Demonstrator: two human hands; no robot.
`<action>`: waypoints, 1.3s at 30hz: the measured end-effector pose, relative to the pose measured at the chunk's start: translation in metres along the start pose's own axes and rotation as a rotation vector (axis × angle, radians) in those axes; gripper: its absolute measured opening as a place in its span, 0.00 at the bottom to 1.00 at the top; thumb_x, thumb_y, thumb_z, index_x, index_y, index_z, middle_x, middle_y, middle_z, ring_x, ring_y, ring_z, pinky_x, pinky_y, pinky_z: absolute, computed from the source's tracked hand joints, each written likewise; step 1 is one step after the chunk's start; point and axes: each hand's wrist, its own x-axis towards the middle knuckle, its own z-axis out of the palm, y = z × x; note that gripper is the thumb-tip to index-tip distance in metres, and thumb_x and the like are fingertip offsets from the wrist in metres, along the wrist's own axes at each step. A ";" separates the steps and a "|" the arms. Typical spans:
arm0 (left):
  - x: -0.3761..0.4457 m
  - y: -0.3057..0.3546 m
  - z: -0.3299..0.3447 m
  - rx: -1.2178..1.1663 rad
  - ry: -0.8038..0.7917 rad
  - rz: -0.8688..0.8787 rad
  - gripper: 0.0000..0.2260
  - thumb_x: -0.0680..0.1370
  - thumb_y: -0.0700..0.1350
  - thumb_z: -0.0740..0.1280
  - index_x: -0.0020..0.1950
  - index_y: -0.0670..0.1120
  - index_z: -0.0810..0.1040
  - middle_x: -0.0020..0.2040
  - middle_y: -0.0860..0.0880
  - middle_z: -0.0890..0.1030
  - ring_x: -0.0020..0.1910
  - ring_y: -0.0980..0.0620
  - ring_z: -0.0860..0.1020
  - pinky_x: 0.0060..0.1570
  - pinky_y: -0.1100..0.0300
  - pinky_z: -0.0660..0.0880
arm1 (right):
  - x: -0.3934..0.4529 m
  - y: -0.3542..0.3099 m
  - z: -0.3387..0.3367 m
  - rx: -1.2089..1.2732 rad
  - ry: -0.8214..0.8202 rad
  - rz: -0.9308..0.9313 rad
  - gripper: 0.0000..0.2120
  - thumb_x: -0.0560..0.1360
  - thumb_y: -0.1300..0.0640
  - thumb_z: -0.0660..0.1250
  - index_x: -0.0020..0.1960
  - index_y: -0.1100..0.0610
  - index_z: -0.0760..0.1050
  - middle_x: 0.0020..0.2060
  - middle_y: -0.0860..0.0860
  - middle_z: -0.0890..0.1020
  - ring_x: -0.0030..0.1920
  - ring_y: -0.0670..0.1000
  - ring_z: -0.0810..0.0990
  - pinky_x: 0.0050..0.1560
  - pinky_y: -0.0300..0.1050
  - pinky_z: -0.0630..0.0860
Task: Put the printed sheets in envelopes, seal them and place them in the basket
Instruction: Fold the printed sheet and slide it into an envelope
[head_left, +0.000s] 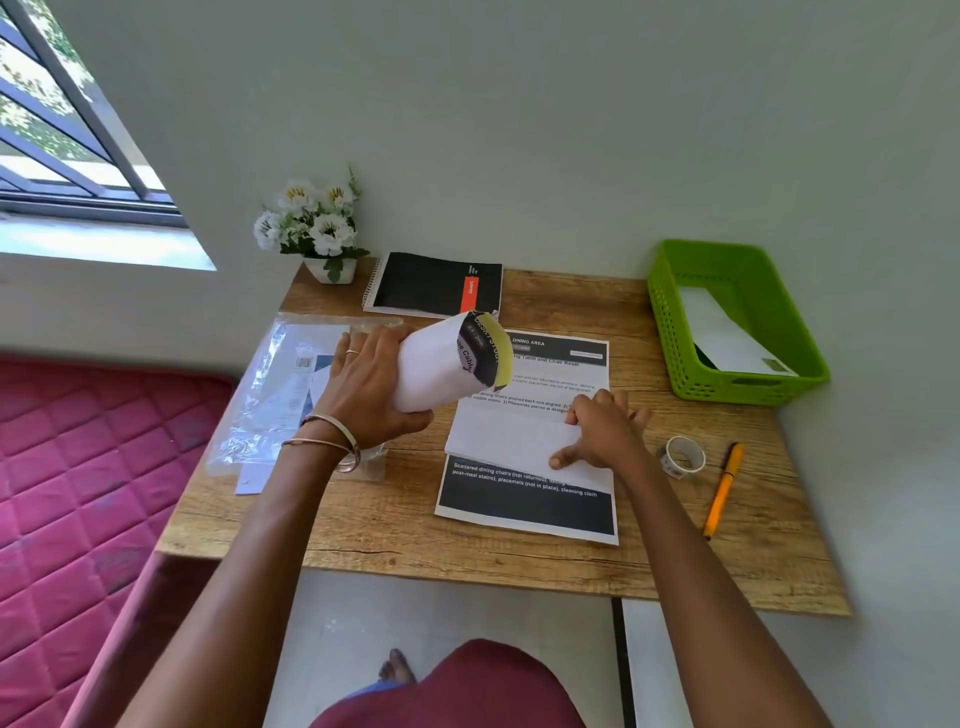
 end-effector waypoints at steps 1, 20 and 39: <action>0.000 0.001 0.000 0.004 0.003 -0.006 0.41 0.60 0.53 0.78 0.66 0.42 0.64 0.60 0.41 0.71 0.58 0.40 0.69 0.63 0.37 0.63 | -0.001 -0.002 0.000 0.028 0.042 0.003 0.25 0.64 0.43 0.76 0.55 0.51 0.70 0.57 0.51 0.75 0.62 0.54 0.68 0.58 0.54 0.61; 0.013 -0.009 -0.003 0.123 0.121 -0.059 0.44 0.58 0.52 0.78 0.65 0.46 0.57 0.59 0.39 0.70 0.60 0.37 0.68 0.65 0.28 0.49 | -0.113 0.036 -0.109 1.284 0.346 -0.373 0.23 0.70 0.67 0.70 0.63 0.51 0.76 0.56 0.39 0.81 0.54 0.41 0.80 0.50 0.37 0.79; 0.008 -0.001 0.000 0.145 0.070 -0.036 0.43 0.59 0.52 0.77 0.69 0.45 0.60 0.61 0.41 0.67 0.62 0.38 0.65 0.67 0.30 0.44 | -0.098 0.031 -0.114 0.926 0.248 -0.412 0.22 0.72 0.62 0.71 0.64 0.48 0.75 0.60 0.38 0.78 0.57 0.37 0.77 0.50 0.31 0.75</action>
